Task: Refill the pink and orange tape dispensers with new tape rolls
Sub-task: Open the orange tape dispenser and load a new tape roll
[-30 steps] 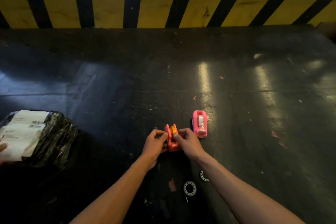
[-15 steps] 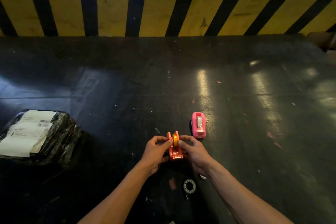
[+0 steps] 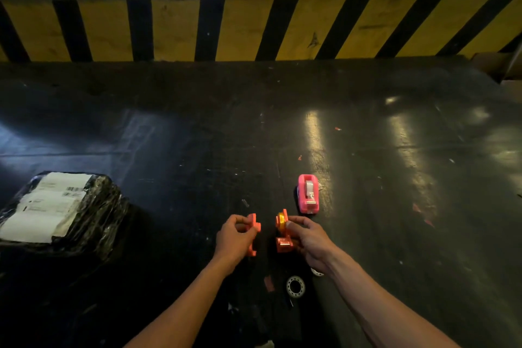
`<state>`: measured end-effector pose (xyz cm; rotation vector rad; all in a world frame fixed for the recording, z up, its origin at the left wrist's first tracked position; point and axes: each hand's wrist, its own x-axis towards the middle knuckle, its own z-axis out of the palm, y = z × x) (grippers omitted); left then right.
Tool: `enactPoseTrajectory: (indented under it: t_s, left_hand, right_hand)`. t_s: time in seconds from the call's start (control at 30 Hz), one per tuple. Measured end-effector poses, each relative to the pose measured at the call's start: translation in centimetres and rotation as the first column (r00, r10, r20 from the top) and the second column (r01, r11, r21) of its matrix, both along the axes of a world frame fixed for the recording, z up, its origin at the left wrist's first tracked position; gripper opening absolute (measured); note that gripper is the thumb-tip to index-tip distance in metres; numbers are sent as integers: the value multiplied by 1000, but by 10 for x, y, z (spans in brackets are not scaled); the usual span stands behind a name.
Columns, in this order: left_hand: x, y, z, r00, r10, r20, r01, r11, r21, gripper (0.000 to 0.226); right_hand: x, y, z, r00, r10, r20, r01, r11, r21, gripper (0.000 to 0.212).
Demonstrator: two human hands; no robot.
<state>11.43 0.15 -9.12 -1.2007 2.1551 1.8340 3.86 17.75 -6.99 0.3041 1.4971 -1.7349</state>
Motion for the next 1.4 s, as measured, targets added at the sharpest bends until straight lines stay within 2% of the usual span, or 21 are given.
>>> enactPoseTrajectory:
  t_s: [0.07,0.13,0.33,0.4,0.43,0.5,0.53,0.77,0.87,0.9,0.93,0.97,1.0,1.03,1.07,1.13,1.23,1.33,1.4]
  left_hand:
    - [3,-2,-1,991,-129,47,137,951,-279,22]
    - [3,-5,-5,977,-187,100,212,880,-425,24]
    - [8,-8,-8,925,-290,244,378,751,-542,33]
    - [6,-5,-3,934,-296,201,357,722,-593,34]
    - [5,-3,1,941,-309,140,334,772,-541,31]
    - [0,3,10,947,-320,0,307,908,-286,26]
    - [-2,7,15,948,-316,-41,305,937,-170,25]
    - [-8,13,27,983,-152,-101,167,972,163,20]
    - [-9,13,21,992,-49,-113,67,984,165,26]
    - [-8,13,18,992,-34,-122,46,994,101,27]
    - [-8,13,13,990,-73,-124,70,997,-30,29]
    - [-7,12,9,980,-177,-86,154,963,-223,31]
    - [-5,11,5,952,-306,-9,275,866,-417,34]
    - [-4,12,2,903,-422,77,390,732,-559,36]
    - [-2,14,0,847,-510,147,475,605,-639,38]
    - [0,18,-6,746,-621,241,579,427,-695,37]
    - [0,21,-12,657,-664,358,651,260,-713,36]
    - [-3,23,-8,632,-661,404,672,208,-711,39]
    - [-1,27,-3,624,-687,372,651,194,-734,44]
  right_hand:
    - [1,2,1,1000,11,12,-11,1000,-4,27]
    - [3,3,3,1000,23,11,-23,1000,-21,26]
    - [7,5,5,998,60,-16,-61,997,-38,25]
    - [7,5,4,998,56,-35,-58,997,-53,27]
    - [7,4,3,997,63,-44,-65,996,-56,28]
    - [9,2,2,995,83,-58,-87,994,-71,28]
    - [9,0,1,994,89,-67,-95,992,-82,28]
    - [9,1,-2,989,97,-108,-109,987,-117,30]
    - [4,6,-2,995,26,-94,-37,992,-118,28]
    - [1,8,-3,996,-22,-91,12,994,-109,27]
    - [-1,9,-3,994,-67,-91,59,994,-92,26]
    - [-3,11,-3,991,-103,-89,96,993,-71,25]
    - [-5,13,-4,988,-128,-87,123,991,-55,23]
    - [-6,15,-4,985,-147,-85,144,988,-50,22]
    - [-7,17,-5,983,-163,-85,159,986,-51,20]
    - [-7,20,-5,979,-183,-88,179,982,-54,20]
    - [-7,26,-5,974,-205,-93,200,978,-55,22]
    - [-8,34,-7,972,-220,-81,217,975,-38,25]
    - [-10,41,-9,966,-249,-77,246,968,-36,27]
